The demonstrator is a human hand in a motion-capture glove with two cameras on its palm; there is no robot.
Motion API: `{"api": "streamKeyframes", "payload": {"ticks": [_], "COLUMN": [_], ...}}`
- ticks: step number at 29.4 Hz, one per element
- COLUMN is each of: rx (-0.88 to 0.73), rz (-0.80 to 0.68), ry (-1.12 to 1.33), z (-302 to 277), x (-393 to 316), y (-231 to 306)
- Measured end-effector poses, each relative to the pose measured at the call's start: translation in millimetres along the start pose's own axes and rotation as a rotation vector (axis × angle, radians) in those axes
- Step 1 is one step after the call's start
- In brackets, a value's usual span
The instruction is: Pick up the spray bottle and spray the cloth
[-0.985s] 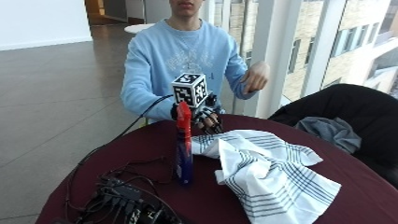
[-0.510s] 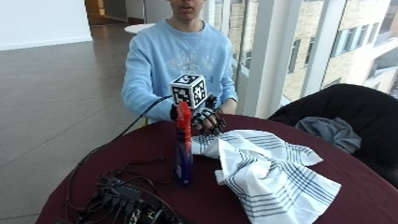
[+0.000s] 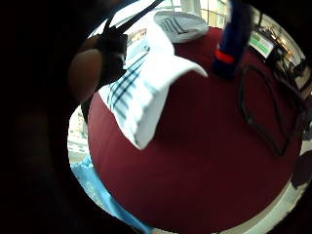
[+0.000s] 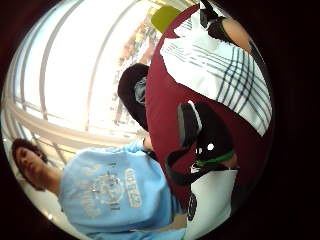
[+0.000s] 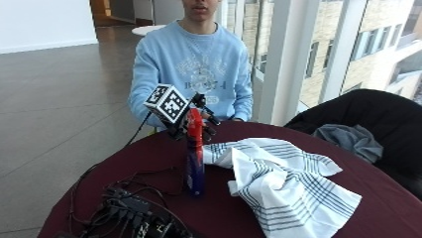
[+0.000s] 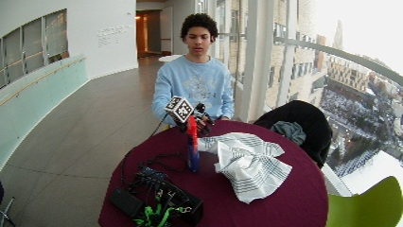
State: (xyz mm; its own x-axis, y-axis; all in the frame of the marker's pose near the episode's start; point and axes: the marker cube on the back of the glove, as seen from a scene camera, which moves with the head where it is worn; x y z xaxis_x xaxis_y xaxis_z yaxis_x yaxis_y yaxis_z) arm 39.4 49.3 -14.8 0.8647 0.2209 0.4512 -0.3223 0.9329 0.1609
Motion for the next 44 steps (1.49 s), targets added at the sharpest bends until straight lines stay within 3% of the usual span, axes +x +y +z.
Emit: {"api": "streamKeyframes", "payload": {"ticks": [15, 22, 44], "rx": [0.237, 0.333, 0.330], "rz": [0.210, 0.239, 0.304], "ry": [-0.484, -0.483, -0.468], "z": [-37, -52, -50], "x": [44, 55, 109], "y": [25, 6, -100]}}
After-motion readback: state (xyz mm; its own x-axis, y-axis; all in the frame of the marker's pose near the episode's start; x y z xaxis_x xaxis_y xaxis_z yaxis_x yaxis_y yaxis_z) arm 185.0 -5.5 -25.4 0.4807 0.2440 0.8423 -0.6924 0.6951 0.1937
